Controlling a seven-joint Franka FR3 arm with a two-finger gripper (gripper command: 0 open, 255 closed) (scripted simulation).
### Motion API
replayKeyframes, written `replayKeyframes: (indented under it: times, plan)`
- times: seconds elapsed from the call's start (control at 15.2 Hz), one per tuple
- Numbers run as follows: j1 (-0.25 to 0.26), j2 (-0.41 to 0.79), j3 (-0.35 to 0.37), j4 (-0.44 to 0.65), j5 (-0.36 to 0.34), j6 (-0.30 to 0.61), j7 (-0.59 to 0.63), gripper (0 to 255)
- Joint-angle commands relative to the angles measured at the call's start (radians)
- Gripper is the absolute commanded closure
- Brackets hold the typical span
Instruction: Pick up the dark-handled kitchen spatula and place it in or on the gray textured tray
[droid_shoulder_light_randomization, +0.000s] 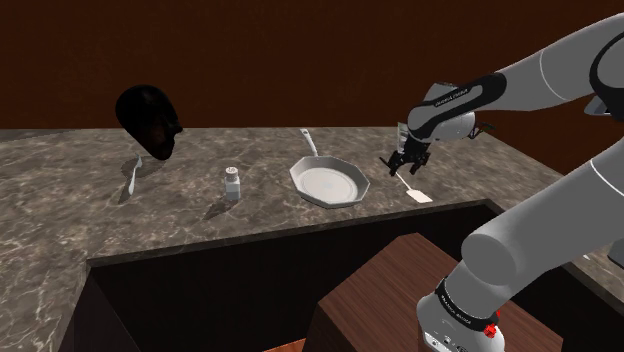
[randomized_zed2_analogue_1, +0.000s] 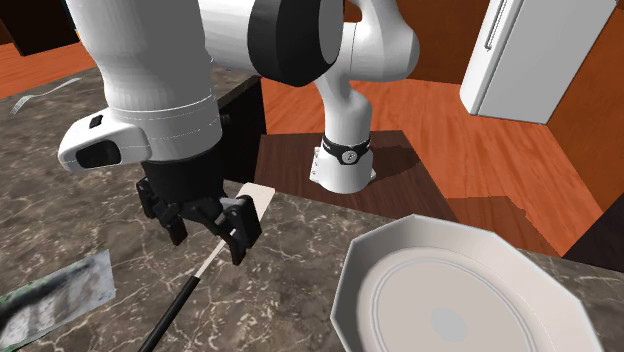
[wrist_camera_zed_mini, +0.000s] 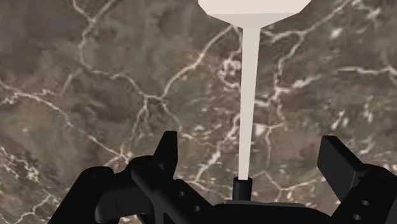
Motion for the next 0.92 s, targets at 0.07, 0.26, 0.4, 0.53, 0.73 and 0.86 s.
replayKeyframes:
  times: [0.07, 0.26, 0.4, 0.53, 0.73, 0.86]
  plan:
    - [0.001, 0.008, -0.001, -0.006, 0.002, 0.014, -0.001, 0]
    - [0.001, 0.008, -0.001, -0.006, 0.002, 0.014, -0.001, 0]
    - [0.001, 0.007, -0.001, -0.006, 0.002, 0.014, -0.001, 0]
    - [0.001, 0.007, -0.001, -0.006, 0.002, 0.014, -0.001, 255]
    - [0.001, 0.007, -0.001, -0.006, 0.002, 0.014, -0.001, 255]
    - [0.001, 0.007, -0.001, -0.006, 0.002, 0.014, -0.001, 255]
